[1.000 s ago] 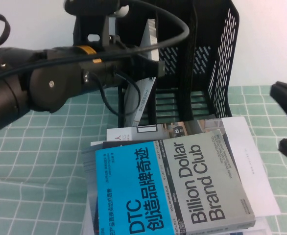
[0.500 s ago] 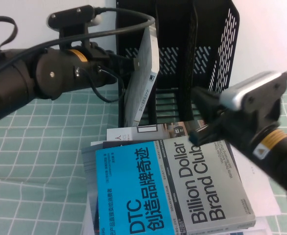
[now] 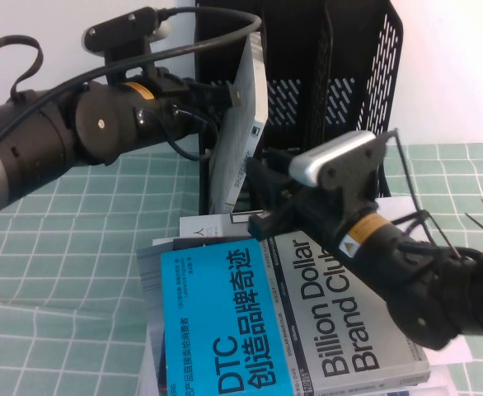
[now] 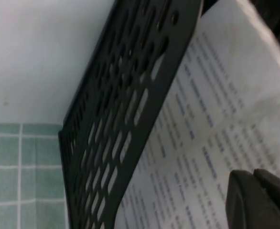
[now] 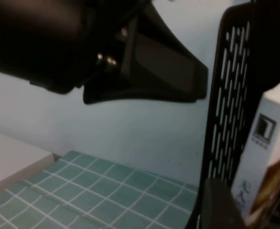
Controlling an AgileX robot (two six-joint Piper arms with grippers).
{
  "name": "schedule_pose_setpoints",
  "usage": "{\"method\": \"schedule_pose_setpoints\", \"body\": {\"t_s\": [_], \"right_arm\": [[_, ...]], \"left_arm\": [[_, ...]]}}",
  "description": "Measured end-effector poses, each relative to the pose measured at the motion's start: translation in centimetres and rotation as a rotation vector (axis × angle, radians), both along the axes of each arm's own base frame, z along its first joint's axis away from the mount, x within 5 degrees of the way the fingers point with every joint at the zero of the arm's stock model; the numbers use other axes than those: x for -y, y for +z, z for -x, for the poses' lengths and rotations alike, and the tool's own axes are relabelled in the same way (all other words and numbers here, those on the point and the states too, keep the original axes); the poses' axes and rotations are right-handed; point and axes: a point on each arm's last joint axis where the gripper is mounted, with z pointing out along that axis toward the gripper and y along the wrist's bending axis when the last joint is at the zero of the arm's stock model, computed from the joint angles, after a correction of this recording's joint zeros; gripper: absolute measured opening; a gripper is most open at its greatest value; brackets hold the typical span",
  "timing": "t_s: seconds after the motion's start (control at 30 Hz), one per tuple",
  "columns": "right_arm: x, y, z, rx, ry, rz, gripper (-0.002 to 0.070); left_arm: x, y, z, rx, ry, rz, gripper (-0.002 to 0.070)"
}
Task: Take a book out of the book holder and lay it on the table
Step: Hold the bookshelf, then pick up the right side book from the book shelf
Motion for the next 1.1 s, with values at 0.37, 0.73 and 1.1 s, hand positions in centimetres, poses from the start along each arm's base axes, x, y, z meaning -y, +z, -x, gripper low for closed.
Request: {"method": "schedule_pose_setpoints", "body": {"t_s": [0.37,0.73,1.1], "right_arm": [[-2.9,-0.6,-3.4,-0.027,0.005,0.022,0.0342],[-4.1,-2.9,-5.6,-0.038,-0.044,0.033,0.0289],[-3.7,-2.7,-6.0,0.053,-0.116,-0.003,0.0116]], "left_arm": [[1.1,-1.7,-1.8,-0.115,-0.069,-0.080,-0.0001],[1.1,-1.5,-1.9,-0.083,-0.079,-0.098,-0.0001],[0.7,-0.3,0.1,-0.165,-0.163,-0.165,-0.0001]]}}
